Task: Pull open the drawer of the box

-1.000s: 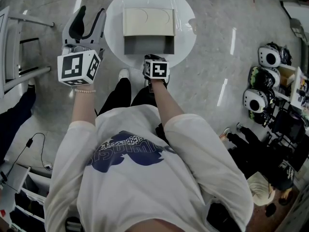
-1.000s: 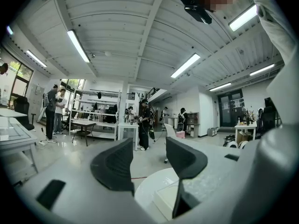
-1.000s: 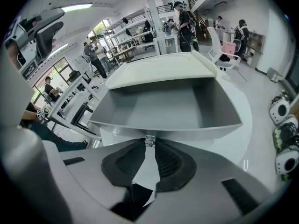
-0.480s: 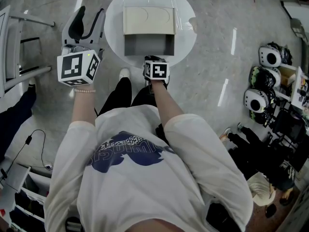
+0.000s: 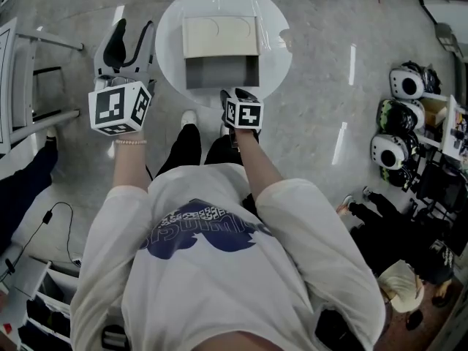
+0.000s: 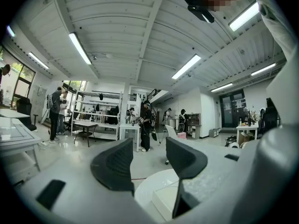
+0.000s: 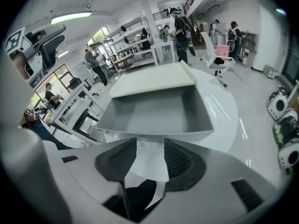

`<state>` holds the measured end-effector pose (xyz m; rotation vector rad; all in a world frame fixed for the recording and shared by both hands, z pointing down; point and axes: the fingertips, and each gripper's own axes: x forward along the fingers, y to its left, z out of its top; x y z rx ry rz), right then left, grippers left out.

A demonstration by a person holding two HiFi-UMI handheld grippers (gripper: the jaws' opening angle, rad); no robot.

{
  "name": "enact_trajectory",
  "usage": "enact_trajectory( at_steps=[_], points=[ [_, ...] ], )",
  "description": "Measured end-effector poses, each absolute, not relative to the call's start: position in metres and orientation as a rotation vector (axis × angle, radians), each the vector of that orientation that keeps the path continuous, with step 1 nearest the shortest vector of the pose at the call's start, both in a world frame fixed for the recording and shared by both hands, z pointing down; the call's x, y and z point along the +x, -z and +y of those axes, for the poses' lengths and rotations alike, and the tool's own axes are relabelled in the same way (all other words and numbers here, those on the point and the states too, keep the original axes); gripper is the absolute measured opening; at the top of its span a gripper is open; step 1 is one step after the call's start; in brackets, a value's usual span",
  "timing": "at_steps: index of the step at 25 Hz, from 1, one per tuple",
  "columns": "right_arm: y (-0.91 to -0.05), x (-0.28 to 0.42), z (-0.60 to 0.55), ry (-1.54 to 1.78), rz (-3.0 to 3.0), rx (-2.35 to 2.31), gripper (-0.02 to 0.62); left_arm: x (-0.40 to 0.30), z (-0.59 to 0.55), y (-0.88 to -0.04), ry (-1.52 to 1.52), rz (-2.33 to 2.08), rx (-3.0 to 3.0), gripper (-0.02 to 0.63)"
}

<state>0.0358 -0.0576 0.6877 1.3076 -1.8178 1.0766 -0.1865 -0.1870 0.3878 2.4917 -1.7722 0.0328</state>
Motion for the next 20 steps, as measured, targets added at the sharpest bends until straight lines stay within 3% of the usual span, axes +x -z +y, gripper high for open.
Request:
enact_trajectory(
  at_steps=[5, 15, 18, 20],
  points=[
    [-0.613, 0.089, -0.085, -0.992, -1.928, 1.495, 0.183, -0.169, -0.174, -0.377, -0.001, -1.784, 2.487, 0.206],
    [-0.384, 0.134, -0.160, -0.414, -2.456, 1.815, 0.064, -0.117, -0.141, -0.336, 0.071, -1.840, 2.522, 0.204],
    [-0.344, 0.129, -0.159, -0.195, -2.500, 1.808, 0.031, -0.102, -0.132, -0.323, 0.054, -1.866, 2.545, 0.175],
    [-0.326, 0.125, -0.157, -0.051, -2.509, 1.793, 0.017, -0.096, -0.127, -0.318, 0.019, -1.893, 2.548, 0.103]
  ],
)
